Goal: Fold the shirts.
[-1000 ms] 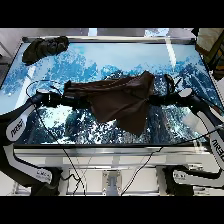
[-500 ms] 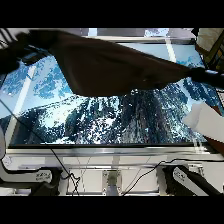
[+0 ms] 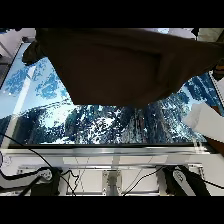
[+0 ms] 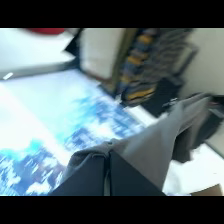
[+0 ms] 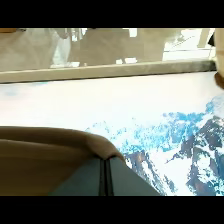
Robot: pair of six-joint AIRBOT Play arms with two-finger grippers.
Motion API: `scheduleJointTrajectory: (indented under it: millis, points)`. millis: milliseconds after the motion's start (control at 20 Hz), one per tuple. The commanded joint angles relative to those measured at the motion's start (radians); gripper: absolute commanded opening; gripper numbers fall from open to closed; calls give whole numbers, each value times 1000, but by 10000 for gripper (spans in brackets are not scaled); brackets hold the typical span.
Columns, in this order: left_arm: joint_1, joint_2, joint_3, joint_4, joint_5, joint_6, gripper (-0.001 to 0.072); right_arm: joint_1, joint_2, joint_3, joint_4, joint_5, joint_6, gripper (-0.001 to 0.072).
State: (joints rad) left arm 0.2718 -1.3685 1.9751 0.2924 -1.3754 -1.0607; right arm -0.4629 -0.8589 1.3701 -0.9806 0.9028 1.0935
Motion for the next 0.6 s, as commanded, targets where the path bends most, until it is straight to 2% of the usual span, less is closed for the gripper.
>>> scheduleJointTrajectory:
  millis: [0, 150, 350, 450, 550]
  points:
    - [-1, 10, 31, 89, -79, -85, 9, -11, 19, 68, -49, 59, 26, 18]
    - [-6, 60, 35, 145, -109, -99, 7, -11, 20, 166, -68, 224, 27, 17]
    - [-68, 249, 35, 400, -119, -188, 6, -10, 70, 319, -117, 481, 53, 17]
    - [-125, 334, 35, 494, -127, -245, 5, -10, 124, 365, -123, 530, 88, 16]
    - [-177, 380, 35, 516, -148, -319, 5, -10, 169, 401, -140, 552, 111, 15]
